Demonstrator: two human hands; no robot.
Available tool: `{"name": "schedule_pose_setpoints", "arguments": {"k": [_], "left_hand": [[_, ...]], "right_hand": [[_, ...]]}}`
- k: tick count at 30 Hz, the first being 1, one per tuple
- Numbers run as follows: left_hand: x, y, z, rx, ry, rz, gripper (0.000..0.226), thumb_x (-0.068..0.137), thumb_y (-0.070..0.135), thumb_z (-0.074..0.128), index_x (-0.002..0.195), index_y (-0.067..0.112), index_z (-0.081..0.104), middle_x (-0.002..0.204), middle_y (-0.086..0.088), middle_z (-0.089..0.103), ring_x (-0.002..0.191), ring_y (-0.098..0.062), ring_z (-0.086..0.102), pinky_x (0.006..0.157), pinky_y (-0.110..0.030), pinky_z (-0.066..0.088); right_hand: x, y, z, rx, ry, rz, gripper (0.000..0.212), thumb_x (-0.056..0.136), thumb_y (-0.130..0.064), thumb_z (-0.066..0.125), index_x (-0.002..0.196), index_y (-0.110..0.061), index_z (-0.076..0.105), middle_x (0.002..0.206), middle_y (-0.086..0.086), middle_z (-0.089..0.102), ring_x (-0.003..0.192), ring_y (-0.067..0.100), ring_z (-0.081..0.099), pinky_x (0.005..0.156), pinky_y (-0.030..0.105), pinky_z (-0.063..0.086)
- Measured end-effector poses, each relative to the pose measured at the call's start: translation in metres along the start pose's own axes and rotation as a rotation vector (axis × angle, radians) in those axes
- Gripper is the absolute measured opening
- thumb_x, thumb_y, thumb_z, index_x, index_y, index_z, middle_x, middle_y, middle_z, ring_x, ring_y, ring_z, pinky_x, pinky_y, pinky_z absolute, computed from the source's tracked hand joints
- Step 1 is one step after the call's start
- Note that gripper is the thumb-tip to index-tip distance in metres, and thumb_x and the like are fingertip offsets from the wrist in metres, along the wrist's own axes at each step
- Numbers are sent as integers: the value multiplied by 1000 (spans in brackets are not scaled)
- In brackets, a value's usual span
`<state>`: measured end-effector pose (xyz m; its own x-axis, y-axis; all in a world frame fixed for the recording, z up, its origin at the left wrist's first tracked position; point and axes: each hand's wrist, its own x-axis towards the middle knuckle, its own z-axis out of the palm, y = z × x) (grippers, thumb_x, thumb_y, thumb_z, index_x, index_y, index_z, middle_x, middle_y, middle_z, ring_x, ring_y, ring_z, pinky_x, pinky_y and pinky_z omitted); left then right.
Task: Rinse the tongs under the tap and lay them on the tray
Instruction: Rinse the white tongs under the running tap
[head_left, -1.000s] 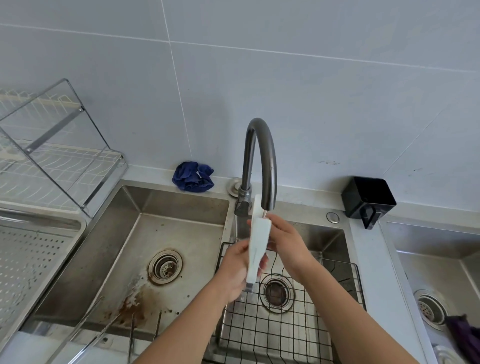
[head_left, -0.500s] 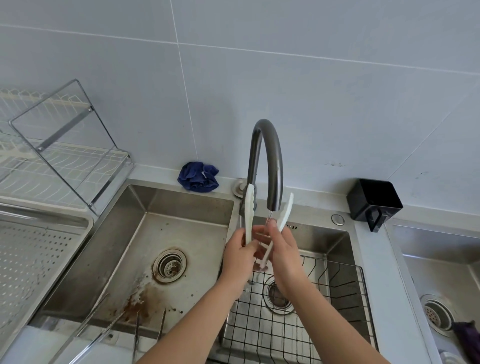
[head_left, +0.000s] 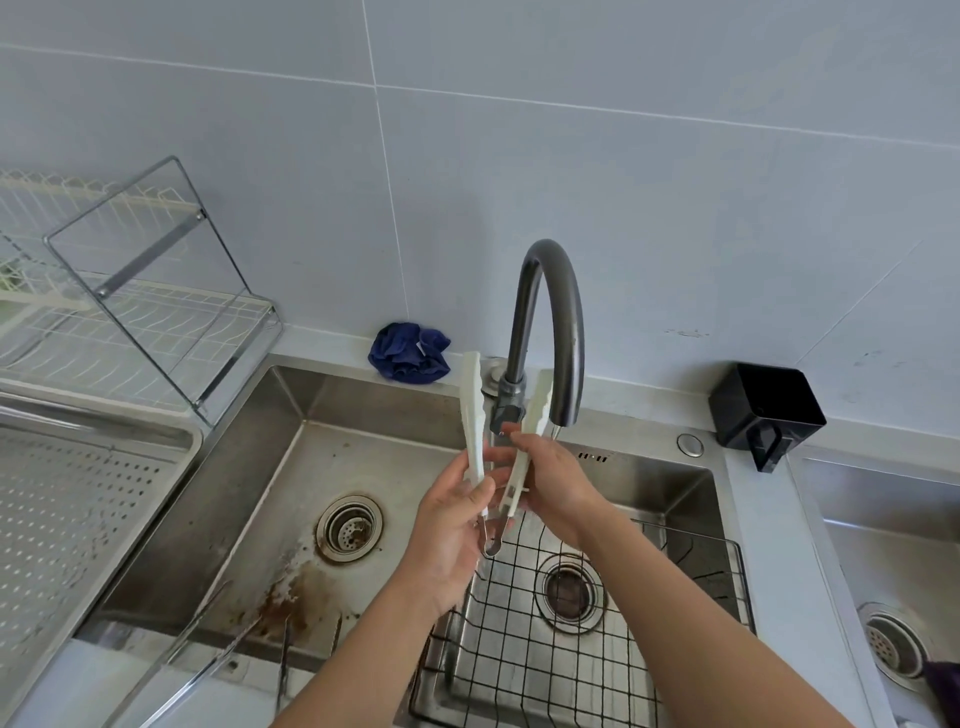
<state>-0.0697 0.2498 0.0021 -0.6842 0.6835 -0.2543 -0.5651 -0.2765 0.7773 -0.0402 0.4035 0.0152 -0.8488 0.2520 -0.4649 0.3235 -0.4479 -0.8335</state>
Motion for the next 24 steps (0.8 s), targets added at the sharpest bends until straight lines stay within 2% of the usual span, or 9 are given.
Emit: {"name": "schedule_pose_setpoints", "arguments": {"k": [3,5,7,9,11,13,17,21,24], "left_hand": [[-4,5,-5,49,-3,32,44,90,19,71,133,27,64,129,-18,67,105,-30,64,84,-42,51],[-5,5,-7,67,1,38,45,90,16,69,132,28,65,131,-18,67,108,-29,64,86,-41,51],[-4,4,-7,68,14,34,47,89,13,69,133,28,65,130,-19,67,109,-30,63,89,-44,50],[-1,-1,-7,77,15,22,48,91,13,68,137,24,62,129,-22,67,109,-35,63,90,-49,48],[3,-8,-4,82,31,4,46,95,14,65,140,22,58,125,-24,68,104,-35,65,85,-46,50],[8,-15,2,85,68,-15,43,99,22,61,141,24,56,119,-23,72,98,-32,69,74,-40,54],[19,-30,14,217,88,-51,38,102,42,51,138,33,55,111,-13,77,94,-27,74,74,-39,55],[28,-33,20,179,107,-30,30,105,36,46,130,36,63,102,-16,76,89,-28,71,72,-41,50],[33,-29,26,126,95,-17,35,99,40,52,132,33,63,98,-16,74,88,-30,69,72,-39,49]], "right_hand": [[2,3,6,-44,19,-53,27,105,-27,55,124,-8,59,91,8,80,72,19,74,61,32,59],[1,6,6,-93,88,-118,23,101,-26,62,105,-5,68,87,13,78,72,22,76,63,28,59],[-1,7,3,-142,168,-166,23,98,-25,66,92,-3,69,82,17,77,75,30,77,65,34,62],[-7,8,-5,-184,243,-200,22,96,-22,70,88,-1,68,79,20,73,72,40,72,64,42,60],[-16,9,-14,-174,290,-241,18,92,-17,73,84,-2,69,69,15,67,61,31,60,52,33,50],[-25,9,-23,-167,323,-279,16,89,-15,76,85,-1,69,65,13,65,56,25,57,48,31,47],[-38,8,-27,-227,358,-357,20,85,-20,81,91,-6,68,64,9,67,51,23,61,49,30,51],[-42,3,-26,-322,361,-442,13,84,-28,80,82,-28,67,67,3,70,52,20,65,50,28,54],[-42,-4,-25,-371,405,-470,15,82,-38,79,83,-31,66,75,6,73,62,28,70,55,38,60]]}}
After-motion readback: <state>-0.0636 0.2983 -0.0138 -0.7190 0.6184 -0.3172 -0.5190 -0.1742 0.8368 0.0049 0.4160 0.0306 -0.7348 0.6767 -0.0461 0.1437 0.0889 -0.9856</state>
